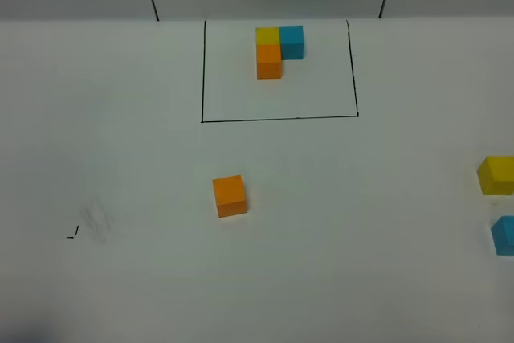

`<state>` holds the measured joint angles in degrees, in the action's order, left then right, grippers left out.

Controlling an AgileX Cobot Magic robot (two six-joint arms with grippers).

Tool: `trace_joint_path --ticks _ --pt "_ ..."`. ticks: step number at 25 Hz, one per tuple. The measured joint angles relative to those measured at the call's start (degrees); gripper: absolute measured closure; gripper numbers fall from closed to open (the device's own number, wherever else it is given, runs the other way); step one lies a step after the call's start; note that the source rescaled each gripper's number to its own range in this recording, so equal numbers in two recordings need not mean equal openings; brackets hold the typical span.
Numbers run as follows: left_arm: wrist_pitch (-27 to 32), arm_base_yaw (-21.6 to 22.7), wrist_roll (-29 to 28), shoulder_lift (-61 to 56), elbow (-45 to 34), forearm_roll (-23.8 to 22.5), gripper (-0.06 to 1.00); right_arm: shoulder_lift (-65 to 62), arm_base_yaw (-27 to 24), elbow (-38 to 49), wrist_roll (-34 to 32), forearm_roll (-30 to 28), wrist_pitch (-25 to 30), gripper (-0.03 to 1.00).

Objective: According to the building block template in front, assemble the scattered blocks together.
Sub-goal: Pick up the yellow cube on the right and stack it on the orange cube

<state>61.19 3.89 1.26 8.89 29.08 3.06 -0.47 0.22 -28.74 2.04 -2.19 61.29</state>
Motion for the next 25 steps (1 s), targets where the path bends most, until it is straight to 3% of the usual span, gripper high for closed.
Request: trace_joint_path --ticks 9,16,25 --pt "0.0 -1.0 2.0 -8.8 0.0 1.2 0.94 0.0 0.0 0.0 0.0 0.0 0.0 0.96" --pt "0.0 -5.0 3.7 -9.3 -0.1 3.1 0.94 0.0 0.0 0.0 0.0 0.0 0.0 0.96" --pt "0.0 -5.1 3.7 -9.3 -0.1 3.2 0.94 0.0 0.0 0.0 0.0 0.0 0.0 0.96"
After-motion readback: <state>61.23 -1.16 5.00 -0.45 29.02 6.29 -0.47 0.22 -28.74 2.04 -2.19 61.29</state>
